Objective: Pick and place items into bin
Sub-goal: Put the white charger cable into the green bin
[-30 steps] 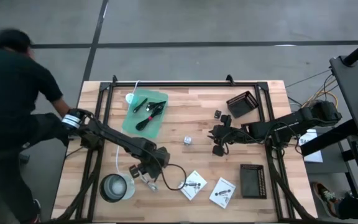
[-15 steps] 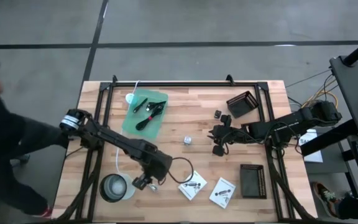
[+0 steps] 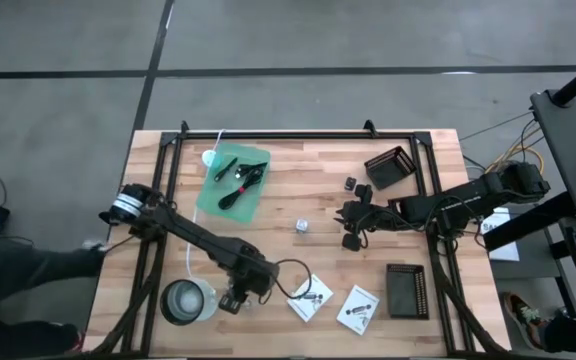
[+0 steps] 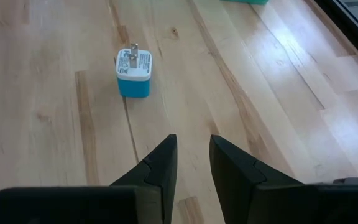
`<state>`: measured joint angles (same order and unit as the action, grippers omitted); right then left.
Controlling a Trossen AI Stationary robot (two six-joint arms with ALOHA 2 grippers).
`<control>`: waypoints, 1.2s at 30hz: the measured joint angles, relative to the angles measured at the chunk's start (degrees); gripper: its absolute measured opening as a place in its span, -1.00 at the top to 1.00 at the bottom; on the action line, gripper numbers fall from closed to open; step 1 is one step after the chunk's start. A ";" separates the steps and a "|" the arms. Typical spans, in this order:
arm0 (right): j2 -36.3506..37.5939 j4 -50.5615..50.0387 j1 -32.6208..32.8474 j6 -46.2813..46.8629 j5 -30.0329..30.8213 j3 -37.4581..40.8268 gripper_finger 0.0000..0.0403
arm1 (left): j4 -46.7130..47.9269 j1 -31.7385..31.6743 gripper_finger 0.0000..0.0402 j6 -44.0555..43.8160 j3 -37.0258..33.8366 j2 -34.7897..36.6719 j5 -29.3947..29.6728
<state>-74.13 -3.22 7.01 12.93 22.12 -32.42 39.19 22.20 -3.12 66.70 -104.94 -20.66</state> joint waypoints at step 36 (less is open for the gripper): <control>0.00 0.10 0.00 0.17 -0.01 0.00 0.59 | 25.93 -5.02 0.89 20.61 15.94 -0.74 24.84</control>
<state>-74.13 -3.11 7.01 13.10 22.11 -32.42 65.12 17.18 17.49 82.64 -105.68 4.18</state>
